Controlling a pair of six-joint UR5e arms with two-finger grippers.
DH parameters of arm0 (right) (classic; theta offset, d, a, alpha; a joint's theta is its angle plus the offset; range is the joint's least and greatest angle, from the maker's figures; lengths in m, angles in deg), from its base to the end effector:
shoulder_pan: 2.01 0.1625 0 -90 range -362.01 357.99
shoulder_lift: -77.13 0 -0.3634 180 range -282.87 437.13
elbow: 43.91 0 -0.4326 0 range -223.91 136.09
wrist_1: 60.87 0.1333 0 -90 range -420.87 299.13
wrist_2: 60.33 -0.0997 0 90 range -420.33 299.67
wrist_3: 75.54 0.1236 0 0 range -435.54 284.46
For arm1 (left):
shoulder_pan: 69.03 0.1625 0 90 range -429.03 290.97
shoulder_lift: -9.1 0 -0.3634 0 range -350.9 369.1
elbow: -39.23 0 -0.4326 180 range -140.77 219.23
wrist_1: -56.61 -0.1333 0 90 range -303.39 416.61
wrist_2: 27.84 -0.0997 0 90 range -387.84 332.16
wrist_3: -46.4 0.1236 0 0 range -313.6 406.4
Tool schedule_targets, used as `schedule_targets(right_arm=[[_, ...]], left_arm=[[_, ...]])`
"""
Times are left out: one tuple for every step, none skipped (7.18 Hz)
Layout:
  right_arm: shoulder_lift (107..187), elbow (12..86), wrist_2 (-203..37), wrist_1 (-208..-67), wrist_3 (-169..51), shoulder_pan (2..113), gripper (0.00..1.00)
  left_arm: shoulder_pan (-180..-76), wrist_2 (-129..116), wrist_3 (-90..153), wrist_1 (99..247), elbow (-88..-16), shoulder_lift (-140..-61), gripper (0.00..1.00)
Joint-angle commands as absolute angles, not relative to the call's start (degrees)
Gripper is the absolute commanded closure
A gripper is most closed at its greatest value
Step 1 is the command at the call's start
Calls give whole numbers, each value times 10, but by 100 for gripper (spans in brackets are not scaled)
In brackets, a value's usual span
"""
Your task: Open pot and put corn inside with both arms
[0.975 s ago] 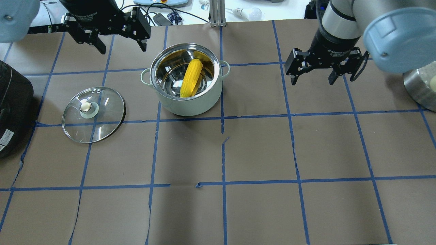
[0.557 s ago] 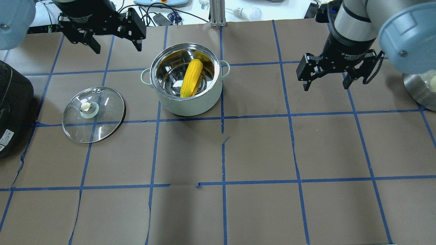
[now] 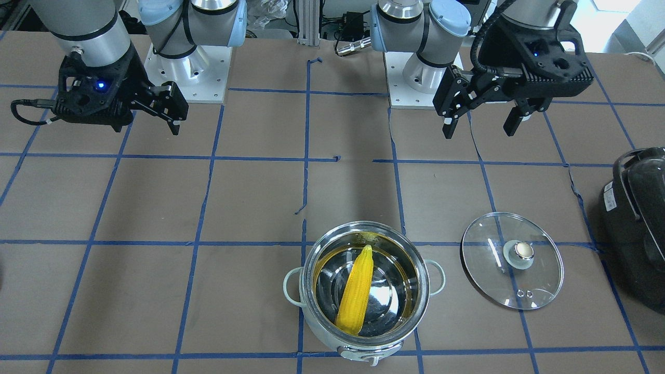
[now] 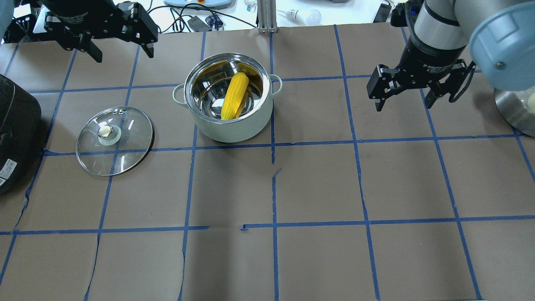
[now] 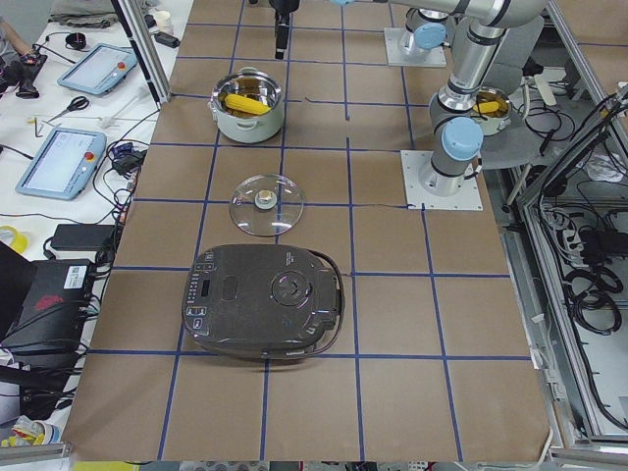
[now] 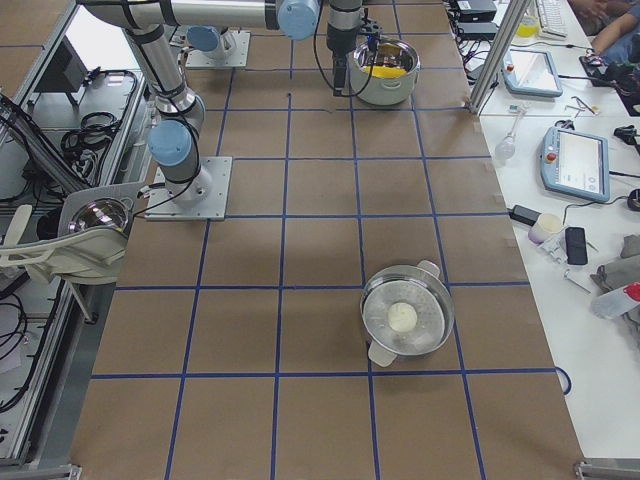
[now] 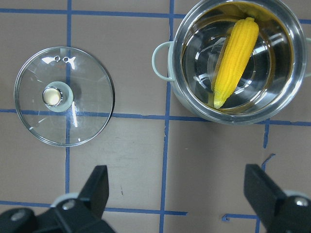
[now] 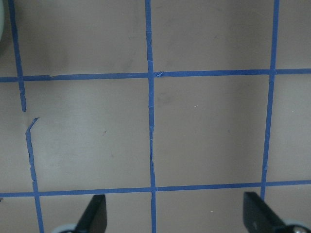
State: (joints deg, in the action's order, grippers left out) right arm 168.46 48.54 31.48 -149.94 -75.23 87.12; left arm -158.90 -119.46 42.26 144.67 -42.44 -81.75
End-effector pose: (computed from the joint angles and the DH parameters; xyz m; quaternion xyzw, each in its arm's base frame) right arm 0.1215 -0.5212 0.3903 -0.0100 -0.9997 -0.0180 0.0157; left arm -0.1286 -0.5532 0.4766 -0.0383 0.9958 -0.0825 0.0112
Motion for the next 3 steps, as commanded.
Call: schedule_targets(right_arm=[[1686,482,303,-1498,-741,872,0],[1686,482,303,-1499,-740,872,0],[1686,482,303,-1501,-740,871,0]], left_arm=[[-1589,-1197,423,1446,-432,-813,0],[-1589,-1197,423,1446,-432,-814,0],[-1589,-1197,422,1446,-432,-813,0]])
